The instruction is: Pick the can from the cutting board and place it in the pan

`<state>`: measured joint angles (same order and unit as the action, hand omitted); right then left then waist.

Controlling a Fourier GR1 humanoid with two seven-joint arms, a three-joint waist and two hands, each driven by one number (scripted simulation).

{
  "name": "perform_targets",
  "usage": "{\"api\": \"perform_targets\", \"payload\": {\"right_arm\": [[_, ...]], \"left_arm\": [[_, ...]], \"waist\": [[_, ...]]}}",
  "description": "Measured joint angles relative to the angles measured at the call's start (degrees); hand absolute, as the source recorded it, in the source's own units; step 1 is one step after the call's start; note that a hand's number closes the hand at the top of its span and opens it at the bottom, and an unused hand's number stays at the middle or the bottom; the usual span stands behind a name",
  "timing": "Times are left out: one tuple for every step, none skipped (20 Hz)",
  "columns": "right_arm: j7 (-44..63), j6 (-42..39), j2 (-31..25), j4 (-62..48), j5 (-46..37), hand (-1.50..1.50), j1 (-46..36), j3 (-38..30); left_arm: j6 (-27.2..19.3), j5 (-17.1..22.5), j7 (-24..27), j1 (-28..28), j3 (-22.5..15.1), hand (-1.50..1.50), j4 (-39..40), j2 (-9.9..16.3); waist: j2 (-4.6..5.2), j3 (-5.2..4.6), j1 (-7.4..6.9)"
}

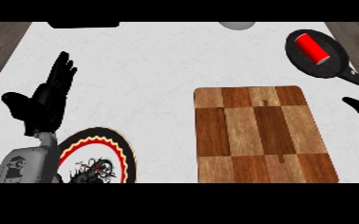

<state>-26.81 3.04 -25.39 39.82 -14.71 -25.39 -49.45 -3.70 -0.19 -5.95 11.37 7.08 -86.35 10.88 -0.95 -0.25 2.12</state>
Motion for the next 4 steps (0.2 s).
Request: {"api": "perform_targets", "payload": {"right_arm": [[1.3,-0.5,1.3,3.2,0.4,-1.5,1.5,0.5],[3.1,-1.1,2.5,6.7,0.6,-1.5,3.1,1.2],[5.0,-1.0,3.8,10.3,0.6,-1.5,4.5,1.9],[7.0,-1.4,4.9,14.3,0.8,-1.5,6.2,2.4]], "left_arm": [[0.0,0.0,0.1,-0.5,-0.1,0.0,-0.4,-0.1],[0.1,0.2,0.0,-0.5,0.1,0.0,-0.5,0.0],[0.2,0.2,0.6,-0.5,0.2,0.0,0.2,0.0],[0.3,0.0,1.1,-0.8,0.2,0.0,0.5,-0.1]], "waist": [[-0.03,-0.02,0.04],[0.0,-0.02,0.06],[0.05,-0.02,0.08],[0.1,-0.01,0.04]]}}
